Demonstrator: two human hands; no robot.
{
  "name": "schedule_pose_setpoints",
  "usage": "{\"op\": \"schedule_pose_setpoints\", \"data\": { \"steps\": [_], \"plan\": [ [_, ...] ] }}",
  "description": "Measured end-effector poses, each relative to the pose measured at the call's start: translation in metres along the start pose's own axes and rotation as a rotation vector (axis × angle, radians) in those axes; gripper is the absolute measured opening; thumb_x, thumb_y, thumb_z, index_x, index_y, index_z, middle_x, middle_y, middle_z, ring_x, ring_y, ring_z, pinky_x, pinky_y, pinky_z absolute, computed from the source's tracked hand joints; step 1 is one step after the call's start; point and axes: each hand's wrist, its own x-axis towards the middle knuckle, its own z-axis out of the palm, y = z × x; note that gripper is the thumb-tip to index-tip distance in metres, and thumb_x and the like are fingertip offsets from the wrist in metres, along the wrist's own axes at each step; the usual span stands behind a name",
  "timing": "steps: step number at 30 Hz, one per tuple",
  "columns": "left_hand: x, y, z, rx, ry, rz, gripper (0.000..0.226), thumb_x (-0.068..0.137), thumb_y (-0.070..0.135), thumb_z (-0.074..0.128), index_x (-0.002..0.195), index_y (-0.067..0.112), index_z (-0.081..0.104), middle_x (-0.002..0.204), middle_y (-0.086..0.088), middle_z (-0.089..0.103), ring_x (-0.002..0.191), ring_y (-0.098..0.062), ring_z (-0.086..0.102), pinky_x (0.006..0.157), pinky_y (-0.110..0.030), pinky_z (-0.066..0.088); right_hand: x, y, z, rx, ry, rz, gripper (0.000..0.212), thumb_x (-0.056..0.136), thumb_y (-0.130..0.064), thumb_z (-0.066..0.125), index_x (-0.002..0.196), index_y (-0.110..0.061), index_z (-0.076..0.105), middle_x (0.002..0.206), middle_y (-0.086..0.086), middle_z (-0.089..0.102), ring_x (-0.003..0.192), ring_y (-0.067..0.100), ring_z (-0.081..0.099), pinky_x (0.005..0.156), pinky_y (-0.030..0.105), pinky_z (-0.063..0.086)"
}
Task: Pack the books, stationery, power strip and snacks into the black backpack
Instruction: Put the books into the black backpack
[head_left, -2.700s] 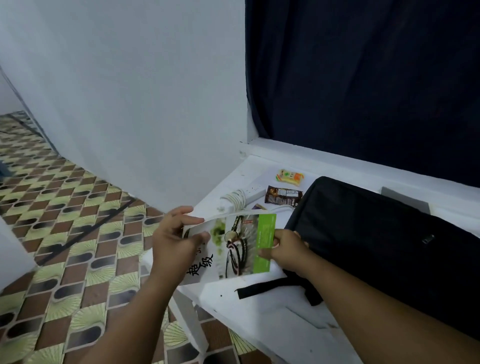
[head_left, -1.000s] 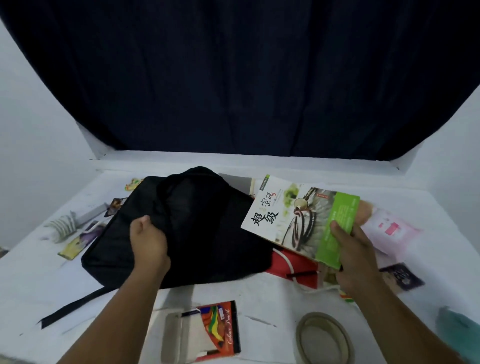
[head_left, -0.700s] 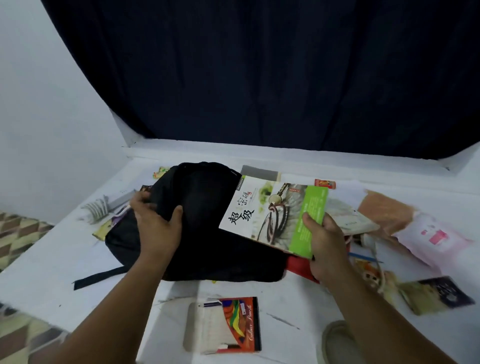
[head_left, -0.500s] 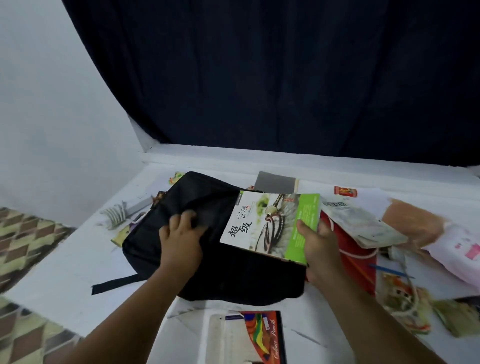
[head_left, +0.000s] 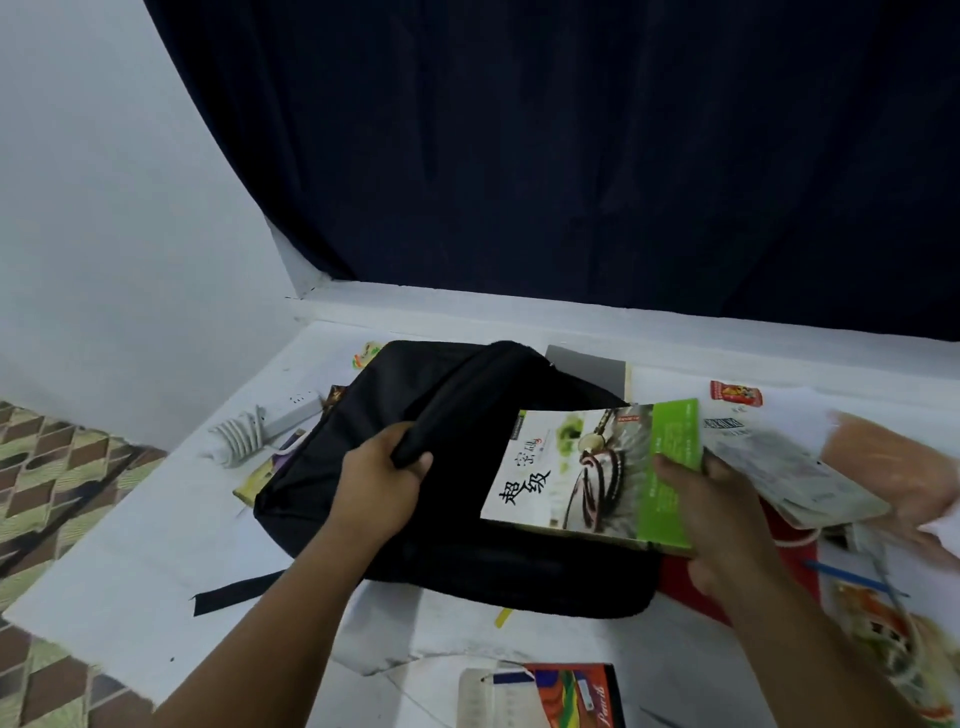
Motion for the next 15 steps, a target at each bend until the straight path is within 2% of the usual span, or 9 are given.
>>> {"op": "schedule_pose_setpoints", "data": {
  "steps": [2,6,8,10,11,13,15],
  "plan": [
    [0.000,0.008,-0.003,-0.027,-0.030,0.066,0.027,0.091,0.012,0.069,0.113,0.028,0.070,0.086,0.013,0.071,0.077,0.010,0.063,0.064,-0.004,0.042,0.002,-0.003,0.015,-0.017,-0.031,0.020,0.003,0.093,-0.015,0.066,0.094,-0.016,0.068,0.083,0.004,0.070,0.073,0.022,0.066,0.066,0.031,0.050],
    [0.000,0.015,-0.003,-0.126,-0.105,0.112,0.031,0.090,0.010,0.069,0.114,0.029,0.071,0.086,0.011,0.074,0.079,0.002,0.066,0.073,-0.019,0.048,0.017,-0.003,0.063,-0.053,-0.123,0.044,0.008,0.095,-0.016,0.064,0.098,-0.009,0.068,0.086,0.008,0.071,0.070,0.020,0.067,0.056,0.026,0.050],
    [0.002,0.014,-0.004,-0.174,-0.115,0.110,0.033,0.090,0.008,0.068,0.115,0.030,0.071,0.087,0.010,0.074,0.079,-0.003,0.067,0.074,-0.025,0.050,0.028,-0.002,0.091,0.010,-0.238,0.129,0.017,0.098,-0.017,0.060,0.108,-0.005,0.066,0.094,0.013,0.071,0.074,0.023,0.068,0.058,0.030,0.056],
    [0.006,0.011,-0.006,-0.226,-0.107,0.087,0.035,0.090,0.006,0.067,0.115,0.031,0.072,0.089,0.007,0.075,0.083,-0.012,0.070,0.077,-0.033,0.054,0.037,0.004,0.113,0.084,-0.417,0.263,0.024,0.101,-0.020,0.055,0.119,-0.005,0.060,0.107,0.015,0.069,0.087,0.029,0.069,0.068,0.040,0.060],
    [0.008,0.009,-0.008,-0.255,-0.106,0.071,0.035,0.091,0.005,0.066,0.114,0.031,0.072,0.091,0.005,0.075,0.086,-0.017,0.071,0.079,-0.037,0.055,0.043,0.012,0.119,0.035,-0.502,0.301,0.026,0.102,-0.022,0.053,0.124,-0.009,0.055,0.114,0.014,0.067,0.097,0.030,0.068,0.071,0.043,0.059],
    [0.010,0.006,-0.011,-0.296,-0.120,0.053,0.036,0.091,0.004,0.065,0.113,0.031,0.073,0.092,0.003,0.076,0.088,-0.021,0.071,0.079,-0.038,0.056,0.055,0.029,0.121,-0.302,-0.635,0.226,0.031,0.102,-0.026,0.053,0.131,-0.017,0.047,0.126,0.007,0.062,0.109,0.027,0.064,0.064,0.037,0.058],
    [0.010,0.004,-0.012,-0.320,-0.150,0.046,0.037,0.092,0.002,0.065,0.112,0.032,0.074,0.090,0.004,0.076,0.084,-0.016,0.070,0.076,-0.034,0.053,0.065,0.048,0.118,-0.526,-0.698,0.105,0.037,0.099,-0.018,0.056,0.134,-0.020,0.044,0.126,0.004,0.061,0.104,0.020,0.064,0.059,0.029,0.055]
  ]
}}
